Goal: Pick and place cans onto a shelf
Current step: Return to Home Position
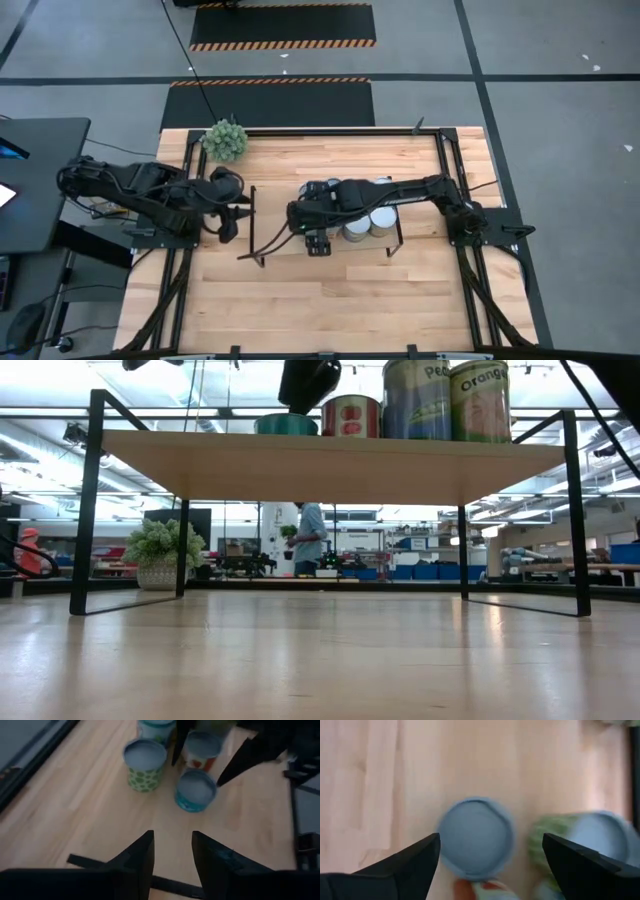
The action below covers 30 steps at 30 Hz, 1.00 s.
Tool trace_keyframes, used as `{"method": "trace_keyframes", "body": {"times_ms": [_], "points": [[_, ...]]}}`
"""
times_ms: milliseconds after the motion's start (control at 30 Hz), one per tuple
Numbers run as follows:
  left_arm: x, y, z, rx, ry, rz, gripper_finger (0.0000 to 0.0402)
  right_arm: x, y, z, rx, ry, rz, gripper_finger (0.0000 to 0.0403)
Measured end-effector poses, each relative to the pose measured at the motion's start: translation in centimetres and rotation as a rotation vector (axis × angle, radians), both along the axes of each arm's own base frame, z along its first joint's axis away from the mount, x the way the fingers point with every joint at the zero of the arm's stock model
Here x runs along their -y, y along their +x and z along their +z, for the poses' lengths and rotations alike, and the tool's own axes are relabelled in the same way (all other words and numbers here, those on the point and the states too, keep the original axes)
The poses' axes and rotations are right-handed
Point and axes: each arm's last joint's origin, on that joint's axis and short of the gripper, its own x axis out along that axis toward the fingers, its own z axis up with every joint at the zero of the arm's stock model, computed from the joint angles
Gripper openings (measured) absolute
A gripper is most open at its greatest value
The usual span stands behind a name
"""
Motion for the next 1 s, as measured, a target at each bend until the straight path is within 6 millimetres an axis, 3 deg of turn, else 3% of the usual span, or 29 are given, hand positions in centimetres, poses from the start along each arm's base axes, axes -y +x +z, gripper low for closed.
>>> {"method": "trace_keyframes", "body": {"times_ms": [167,400,633,733,1000], "points": [[0.1,1.1,-0.6,-0.024,0.061,0.032,0.0137,1.0,-1.4,2.8,0.089,-0.053,-0.046,0.0359],[0.9,2.8,-1.0,-0.021,0.101,-0.069,0.0137,2.5,-4.3,7.2,0.225,0.002,-0.192,0.0352],[2.1,1.6,-0.2,0.076,0.208,-0.111,0.0137,2.2,-8.2,10.8,0.311,-0.008,-0.258,0.0345],[2.2,1.2,-1.1,0.132,0.193,-0.134,0.0137,1.9,-9.5,11.4,0.322,-0.009,-0.272,0.0345],[0.9,-1.3,-2.5,0.36,0.067,-0.078,0.0137,1.9,-12.6,10.4,0.335,0.009,-0.321,0.0345]]}}
